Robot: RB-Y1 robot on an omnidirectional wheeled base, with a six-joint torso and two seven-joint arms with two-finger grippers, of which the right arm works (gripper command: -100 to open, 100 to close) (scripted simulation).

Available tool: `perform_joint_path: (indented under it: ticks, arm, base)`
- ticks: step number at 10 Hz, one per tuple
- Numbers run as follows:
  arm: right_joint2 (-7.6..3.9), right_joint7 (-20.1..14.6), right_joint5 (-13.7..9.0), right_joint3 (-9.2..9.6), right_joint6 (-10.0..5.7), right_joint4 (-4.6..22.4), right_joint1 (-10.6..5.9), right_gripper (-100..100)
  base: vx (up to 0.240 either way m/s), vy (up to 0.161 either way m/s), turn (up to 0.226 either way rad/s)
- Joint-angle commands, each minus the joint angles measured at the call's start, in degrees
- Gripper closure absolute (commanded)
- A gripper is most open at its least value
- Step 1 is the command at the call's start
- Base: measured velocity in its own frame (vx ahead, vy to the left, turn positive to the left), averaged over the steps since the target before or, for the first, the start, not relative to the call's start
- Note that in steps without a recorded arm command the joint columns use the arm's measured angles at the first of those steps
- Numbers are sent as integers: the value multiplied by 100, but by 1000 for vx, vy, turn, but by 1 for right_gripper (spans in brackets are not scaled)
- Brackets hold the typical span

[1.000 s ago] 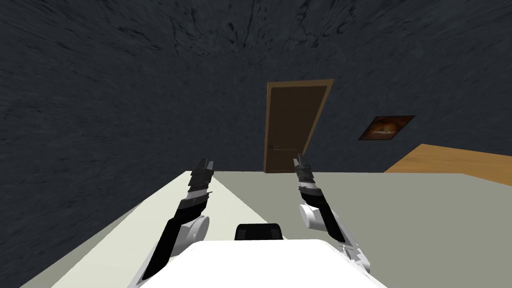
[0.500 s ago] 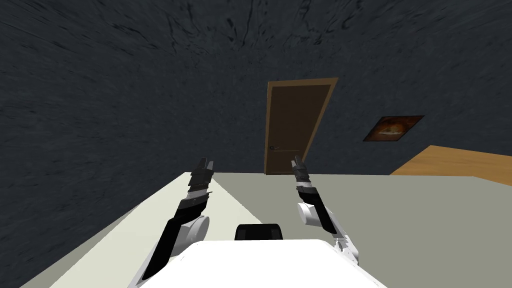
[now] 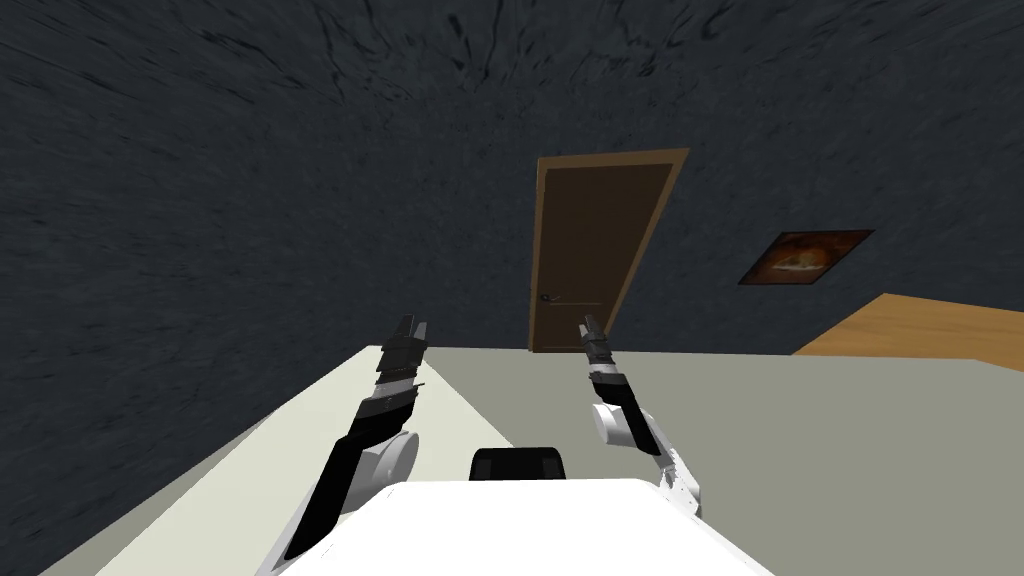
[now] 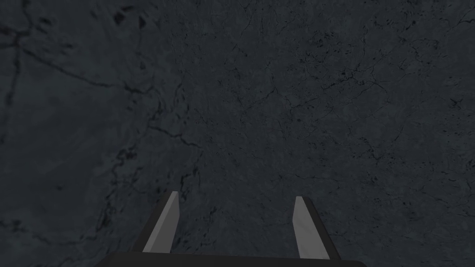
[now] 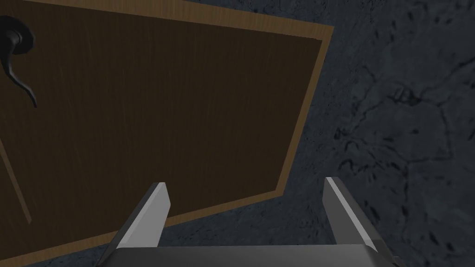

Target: Pull the door open

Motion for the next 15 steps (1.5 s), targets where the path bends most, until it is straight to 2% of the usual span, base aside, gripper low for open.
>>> perform_joint_path:
  ticks: [1,2,3,8,9,14,15]
  arm:
    - [-32,-35,-11,-15,-38,265,-108,-100]
    - [-52,-55,-18,-23,-61,410,-170,-100]
    - [-52,-55,-18,-23,-61,421,-170,-100]
    - [-152,-161,-53,-64,-187,1220,-499,-100]
    - [-152,-161,-53,-64,-187,1250,-499,-100]
    - [-250,-270,-89,-108,-318,2092,-839,-100]
    - [-250,-270,-89,-108,-318,2106,-839,-100]
  base:
    - [86,-14,15]
    - [87,-6,16]
    - [75,-4,5]
    - [91,-18,16]
    - [65,-11,7]
    - [85,-12,16]
    - [69,-15,4]
